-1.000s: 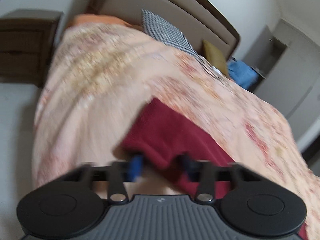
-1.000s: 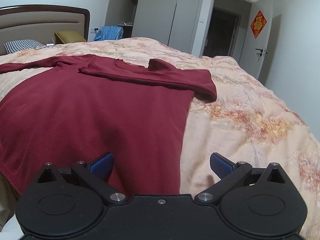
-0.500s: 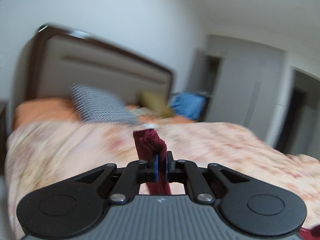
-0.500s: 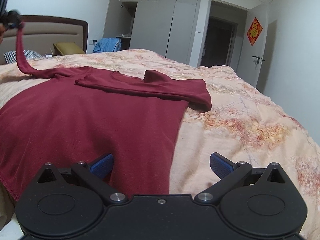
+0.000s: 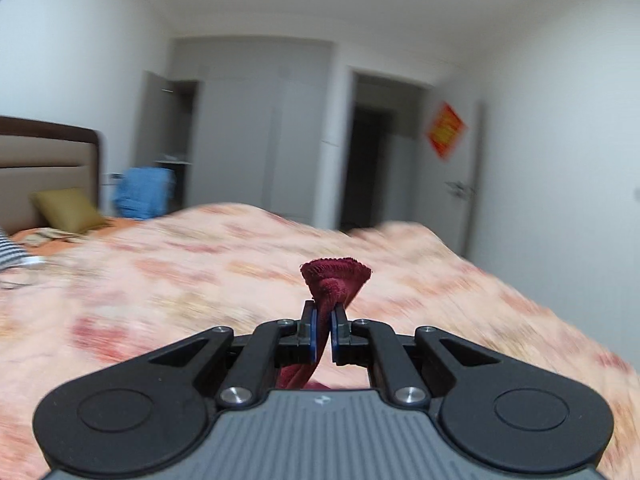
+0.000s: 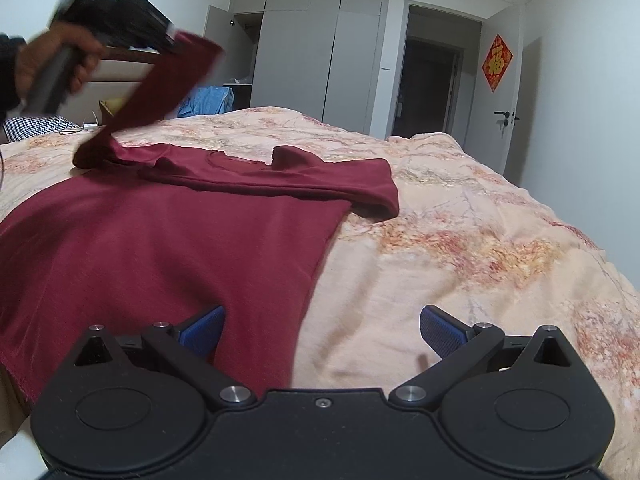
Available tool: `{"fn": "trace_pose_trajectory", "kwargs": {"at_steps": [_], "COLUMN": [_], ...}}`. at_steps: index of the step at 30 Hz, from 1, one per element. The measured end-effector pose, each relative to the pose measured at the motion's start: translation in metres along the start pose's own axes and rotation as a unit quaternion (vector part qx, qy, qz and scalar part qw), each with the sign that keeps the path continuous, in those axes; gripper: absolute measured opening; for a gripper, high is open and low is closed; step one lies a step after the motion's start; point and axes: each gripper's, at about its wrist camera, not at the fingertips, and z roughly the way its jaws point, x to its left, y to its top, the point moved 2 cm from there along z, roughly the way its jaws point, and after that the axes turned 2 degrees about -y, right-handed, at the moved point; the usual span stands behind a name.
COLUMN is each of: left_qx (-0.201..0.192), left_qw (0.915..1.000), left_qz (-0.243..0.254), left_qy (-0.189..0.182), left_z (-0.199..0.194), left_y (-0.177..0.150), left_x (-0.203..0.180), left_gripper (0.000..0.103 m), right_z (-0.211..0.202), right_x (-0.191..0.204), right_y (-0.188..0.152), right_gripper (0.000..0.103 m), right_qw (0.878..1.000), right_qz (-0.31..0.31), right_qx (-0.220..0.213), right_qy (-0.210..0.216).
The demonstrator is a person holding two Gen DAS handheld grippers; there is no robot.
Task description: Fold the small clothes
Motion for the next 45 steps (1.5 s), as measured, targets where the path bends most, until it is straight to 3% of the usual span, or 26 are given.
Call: {"fn": "trace_pose_trajectory", "kwargs": {"at_steps": [2, 5, 9, 14, 15, 16, 17, 19, 22, 25, 28, 32, 36, 40, 45], "left_qx": [0.021, 0.07, 0.126, 0.162, 0.165, 0.167, 0.168, 0.165, 0.165, 0.162, 0.163, 0.184, 0.197, 0.173, 0.151], "left_qw": [0.9995, 0.9961, 0.989, 0.9819, 0.981, 0.9804, 0.9801, 0.9812, 0.9815, 0.9852, 0.9857, 0.9725, 0.958, 0.9559, 0.953], "left_qz": [0.013, -0.011, -0.031, -0.029, -0.027, -0.026, -0.024, -0.026, -0.021, -0.009, 0.034, 0.062, 0.056, 0.065, 0.137], "left_qy": [-0.021, -0.052, -0.071, -0.093, -0.098, -0.101, -0.102, -0.098, -0.095, -0.055, 0.026, 0.129, 0.201, 0.228, 0.224], "left_z": [0.016, 0.036, 0.053, 0.044, 0.042, 0.038, 0.032, 0.022, 0.011, -0.003, -0.019, -0.029, -0.032, -0.023, 0.004], "left_y": [-0.022, -0.059, -0.099, -0.125, -0.128, -0.129, -0.127, -0.124, -0.121, -0.119, -0.121, -0.132, -0.144, -0.147, -0.15], "left_x": [-0.028, -0.048, -0.051, -0.044, -0.042, -0.041, -0.042, -0.039, -0.03, -0.014, 0.004, 0.045, 0.093, 0.118, 0.114], "left_gripper": [0.007, 0.007, 0.007, 0.009, 0.013, 0.024, 0.044, 0.063, 0.068, 0.087, 0.095, 0.095, 0.095, 0.097, 0.097], "right_z": [-0.001, -0.002, -0.001, 0.002, 0.003, 0.003, 0.004, 0.004, 0.004, 0.005, 0.009, 0.026, 0.057, 0.092, 0.14], "right_x": [-0.001, -0.003, -0.005, -0.005, -0.004, -0.004, -0.005, -0.005, -0.005, -0.004, -0.002, 0.0, 0.004, 0.02, 0.055], "right_y": [-0.001, -0.003, -0.005, -0.006, -0.006, -0.006, -0.006, -0.006, -0.006, -0.003, 0.005, 0.026, 0.057, 0.088, 0.118], "right_gripper": [0.102, 0.102, 0.102, 0.102, 0.102, 0.102, 0.102, 0.102, 0.102, 0.102, 0.102, 0.102, 0.102, 0.102, 0.102], "right_qw": [1.0, 1.0, 1.0, 1.0, 1.0, 1.0, 1.0, 1.0, 1.0, 1.0, 1.0, 0.999, 0.998, 0.998, 0.993], "right_qz": [-0.002, -0.005, -0.004, 0.005, 0.006, 0.007, 0.007, 0.008, 0.009, 0.002, -0.005, -0.01, -0.014, -0.022, -0.08], "right_qx": [0.0, -0.003, -0.004, -0.004, -0.004, -0.004, -0.004, -0.004, -0.005, -0.012, -0.026, -0.048, -0.057, -0.064, -0.079], "right_qy": [0.0, 0.002, 0.006, 0.008, 0.008, 0.008, 0.008, 0.008, 0.009, 0.007, 0.005, -0.006, -0.008, 0.017, 0.035]}}
